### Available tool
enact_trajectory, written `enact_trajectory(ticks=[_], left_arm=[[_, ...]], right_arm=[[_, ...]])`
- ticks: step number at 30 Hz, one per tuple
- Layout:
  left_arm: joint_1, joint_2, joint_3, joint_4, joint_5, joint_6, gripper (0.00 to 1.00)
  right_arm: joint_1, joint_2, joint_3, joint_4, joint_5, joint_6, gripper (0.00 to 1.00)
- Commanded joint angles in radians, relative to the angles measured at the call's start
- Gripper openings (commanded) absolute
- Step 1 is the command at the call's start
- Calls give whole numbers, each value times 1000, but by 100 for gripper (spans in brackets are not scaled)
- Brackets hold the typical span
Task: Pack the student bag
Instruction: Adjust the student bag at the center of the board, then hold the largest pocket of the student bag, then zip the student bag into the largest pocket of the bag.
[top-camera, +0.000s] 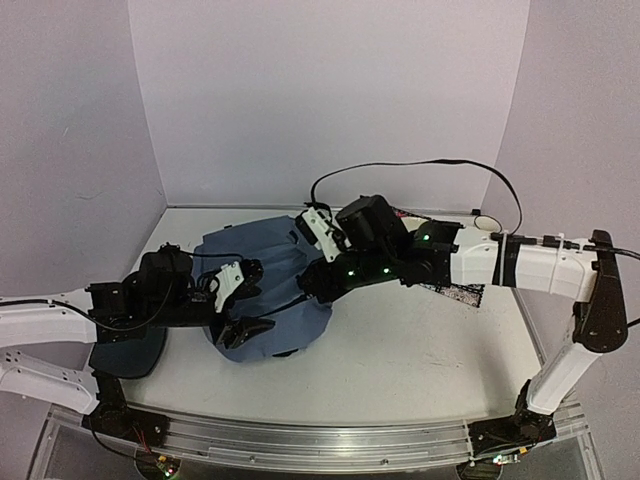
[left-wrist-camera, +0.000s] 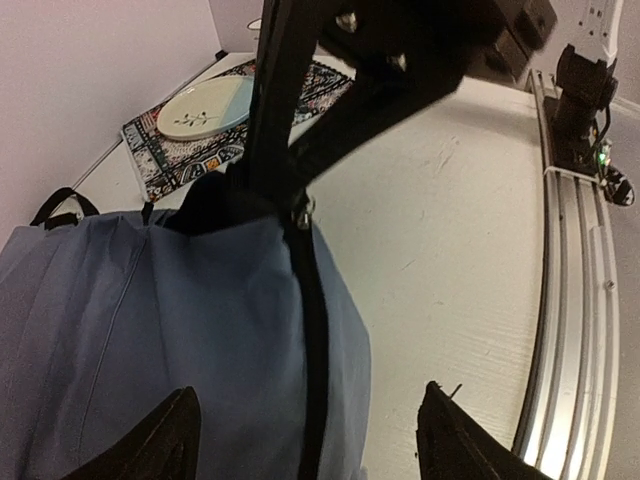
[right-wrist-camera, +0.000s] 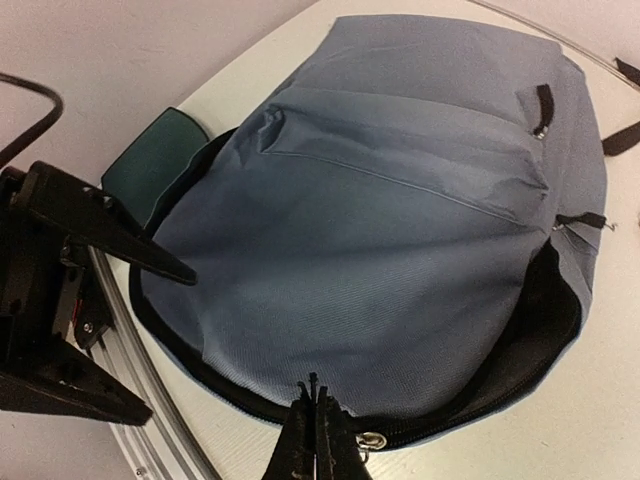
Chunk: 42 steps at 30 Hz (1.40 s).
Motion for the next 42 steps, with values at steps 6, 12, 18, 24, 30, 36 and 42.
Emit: enact_trajectory(ticks=[6, 12, 18, 24, 30, 36, 42], left_arm=[[-50, 69, 21, 147, 14, -49, 75], [-53, 157, 22, 201, -51, 30, 64], [-55, 240, 48, 202, -36, 58, 39], [-69, 176, 14, 199, -35, 31, 4], [-122, 96, -50, 153, -29, -4, 0], [-212, 66, -72, 55, -97, -38, 0], [-236, 9, -90, 15, -146, -86, 14]], right_arm=[[48, -5, 60, 122, -10, 31, 0], [48, 5, 67, 123, -29, 29, 0], [47, -3, 60, 119, 7, 8, 0], [-19, -24, 30, 69, 100, -27, 0], [-214, 6, -24, 50, 115, -11, 0], [-315, 95, 8, 51, 90, -24, 0], [-303, 114, 35, 83, -97, -20, 0]])
